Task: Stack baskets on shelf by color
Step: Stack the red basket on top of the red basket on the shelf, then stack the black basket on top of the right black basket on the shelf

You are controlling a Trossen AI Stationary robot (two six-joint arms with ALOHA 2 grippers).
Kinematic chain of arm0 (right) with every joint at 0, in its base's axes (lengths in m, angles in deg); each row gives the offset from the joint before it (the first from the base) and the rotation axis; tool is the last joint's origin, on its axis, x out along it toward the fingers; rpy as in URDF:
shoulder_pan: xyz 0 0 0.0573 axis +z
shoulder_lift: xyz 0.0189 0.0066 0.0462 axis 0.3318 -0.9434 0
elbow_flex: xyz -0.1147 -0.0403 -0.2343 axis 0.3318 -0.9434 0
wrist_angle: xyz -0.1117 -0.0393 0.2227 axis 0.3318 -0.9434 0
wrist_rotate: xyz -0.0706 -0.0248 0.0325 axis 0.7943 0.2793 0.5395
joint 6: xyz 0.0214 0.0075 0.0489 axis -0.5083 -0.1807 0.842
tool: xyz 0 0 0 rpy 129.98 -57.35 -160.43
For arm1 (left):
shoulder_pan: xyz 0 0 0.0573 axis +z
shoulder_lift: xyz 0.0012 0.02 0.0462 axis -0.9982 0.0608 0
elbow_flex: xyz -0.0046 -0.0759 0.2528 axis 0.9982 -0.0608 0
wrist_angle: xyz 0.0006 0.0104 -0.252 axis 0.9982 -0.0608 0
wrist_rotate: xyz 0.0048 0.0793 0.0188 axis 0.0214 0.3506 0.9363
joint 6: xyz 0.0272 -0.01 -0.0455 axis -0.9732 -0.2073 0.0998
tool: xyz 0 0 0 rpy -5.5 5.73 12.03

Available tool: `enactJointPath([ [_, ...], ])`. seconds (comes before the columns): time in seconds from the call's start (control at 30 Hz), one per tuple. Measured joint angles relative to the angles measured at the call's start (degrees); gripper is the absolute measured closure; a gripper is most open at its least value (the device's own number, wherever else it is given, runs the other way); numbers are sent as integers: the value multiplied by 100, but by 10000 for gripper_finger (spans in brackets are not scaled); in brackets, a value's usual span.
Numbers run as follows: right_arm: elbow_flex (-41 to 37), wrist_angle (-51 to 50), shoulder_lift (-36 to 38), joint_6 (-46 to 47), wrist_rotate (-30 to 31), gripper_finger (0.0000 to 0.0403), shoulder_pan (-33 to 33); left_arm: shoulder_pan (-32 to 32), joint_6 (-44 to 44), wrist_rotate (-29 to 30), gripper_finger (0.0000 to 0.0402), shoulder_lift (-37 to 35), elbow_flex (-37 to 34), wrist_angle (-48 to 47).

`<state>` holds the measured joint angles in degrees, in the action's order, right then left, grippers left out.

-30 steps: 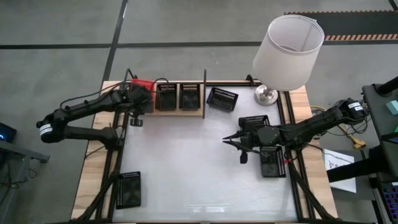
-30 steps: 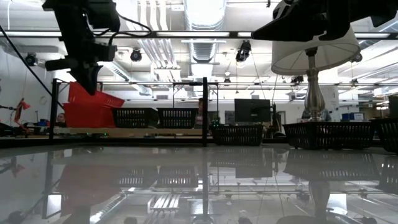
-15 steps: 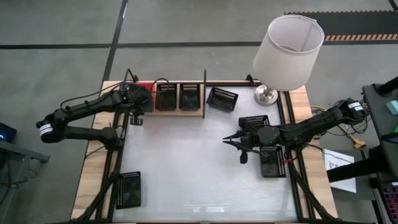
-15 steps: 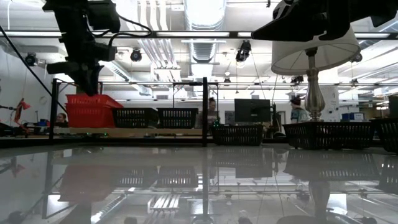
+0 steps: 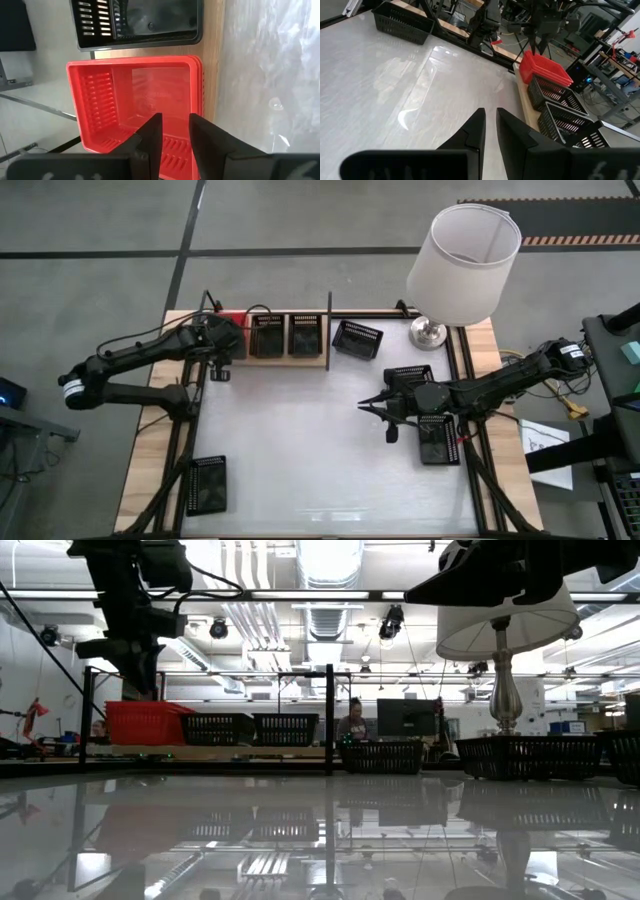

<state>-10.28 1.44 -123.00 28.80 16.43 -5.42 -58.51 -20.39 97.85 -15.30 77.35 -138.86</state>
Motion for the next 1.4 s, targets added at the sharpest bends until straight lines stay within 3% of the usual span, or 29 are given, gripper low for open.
enactJointPath([
  [0.3,0,0,0,2,0,364,-2,-171,110,0,322,7,202,-126],
  [0.47,0,0,0,-5,0,364,0,-703,1332,-50,322,17,678,172],
  [0.6,0,0,0,-64,0,364,-1,-1479,2414,-434,322,11,985,954],
  [0.8,0,-30,0,-57,0,364,-11,-3082,2808,-562,322,13,849,3021],
  [1.03,0,-40,0,55,-2,364,-89,-4506,2477,325,322,165,45,5357],
  [1.27,-2,-39,-192,455,-1,364,-359,-4946,1142,468,322,734,-1401,9219],
  [1.4,-2,-137,-468,937,-1,364,-447,-4944,834,479,322,951,-1886,10342],
])
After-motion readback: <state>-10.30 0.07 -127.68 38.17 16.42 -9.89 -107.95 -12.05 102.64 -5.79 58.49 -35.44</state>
